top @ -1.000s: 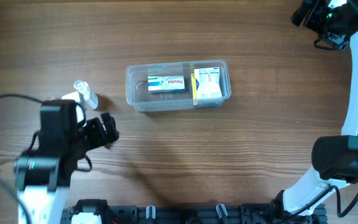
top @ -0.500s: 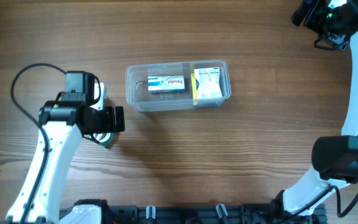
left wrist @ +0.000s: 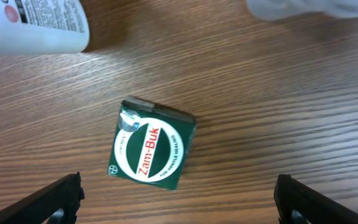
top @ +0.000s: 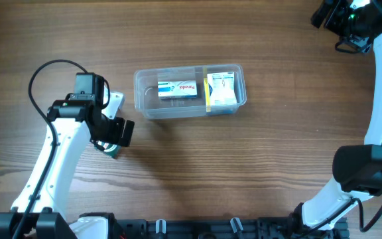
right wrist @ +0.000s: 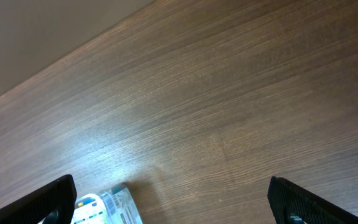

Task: Pack container
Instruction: 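Move the left gripper over the green Zam-Buk tin, then lower the left gripper and grasp the Zam-Buk tin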

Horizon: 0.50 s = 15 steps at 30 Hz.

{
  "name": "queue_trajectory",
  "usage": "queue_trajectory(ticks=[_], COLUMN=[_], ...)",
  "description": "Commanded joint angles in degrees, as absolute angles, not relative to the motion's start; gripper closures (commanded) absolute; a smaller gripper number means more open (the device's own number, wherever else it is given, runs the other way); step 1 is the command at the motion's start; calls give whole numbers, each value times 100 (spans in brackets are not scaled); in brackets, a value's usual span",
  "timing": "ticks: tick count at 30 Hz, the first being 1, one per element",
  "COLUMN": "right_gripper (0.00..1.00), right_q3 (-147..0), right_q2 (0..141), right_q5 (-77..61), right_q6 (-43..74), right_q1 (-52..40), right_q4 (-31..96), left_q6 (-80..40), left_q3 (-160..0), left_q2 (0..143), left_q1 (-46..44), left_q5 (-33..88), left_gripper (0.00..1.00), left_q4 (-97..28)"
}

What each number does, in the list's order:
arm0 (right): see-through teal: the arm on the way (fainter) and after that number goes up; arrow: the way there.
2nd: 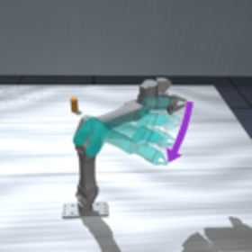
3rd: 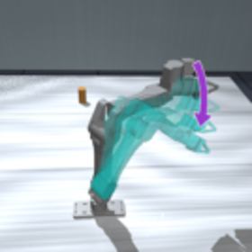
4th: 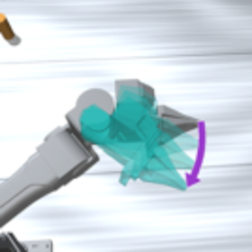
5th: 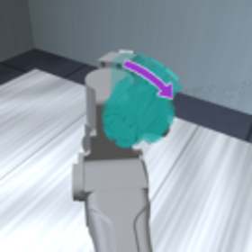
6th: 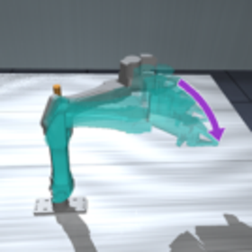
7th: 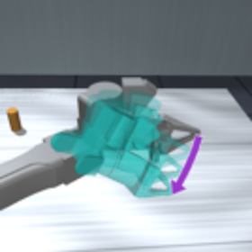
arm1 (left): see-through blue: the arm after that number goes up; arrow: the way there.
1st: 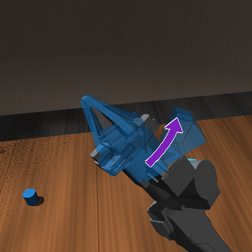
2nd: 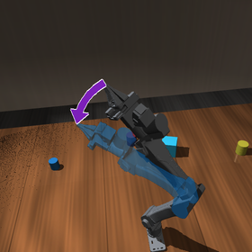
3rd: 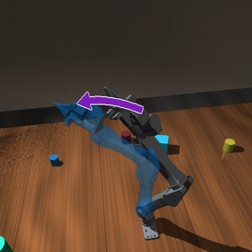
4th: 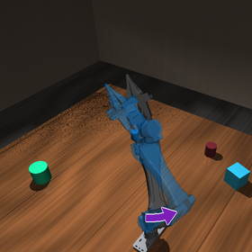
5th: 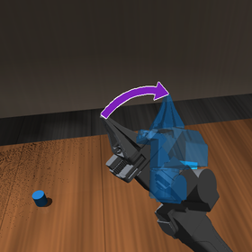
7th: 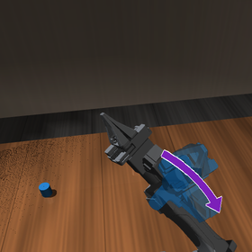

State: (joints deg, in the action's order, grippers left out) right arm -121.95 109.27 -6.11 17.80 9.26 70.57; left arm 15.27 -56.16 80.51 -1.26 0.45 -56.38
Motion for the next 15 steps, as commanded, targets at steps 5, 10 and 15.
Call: queue_trajectory(ticks=[5,10,15], right_gripper=[0,0,0], right_q3=[-12213,-12213,-12213], right_q2=[10932,10932,10932], right_q5=[-537,-537,-537], right_q6=[1839,1839,1837], right_q1=[897,897,897], right_q4=[7054,7054,7054], left_q6=[1780,1780,1780], left_q3=[-5649,-5631,-5631], left_q2=[8333,8521,8562], left_q1=[215,353,351], left_q5=[-54,-54,-54], left_gripper=[0,0,0], left_q4=[-5690,-5675,-5614])
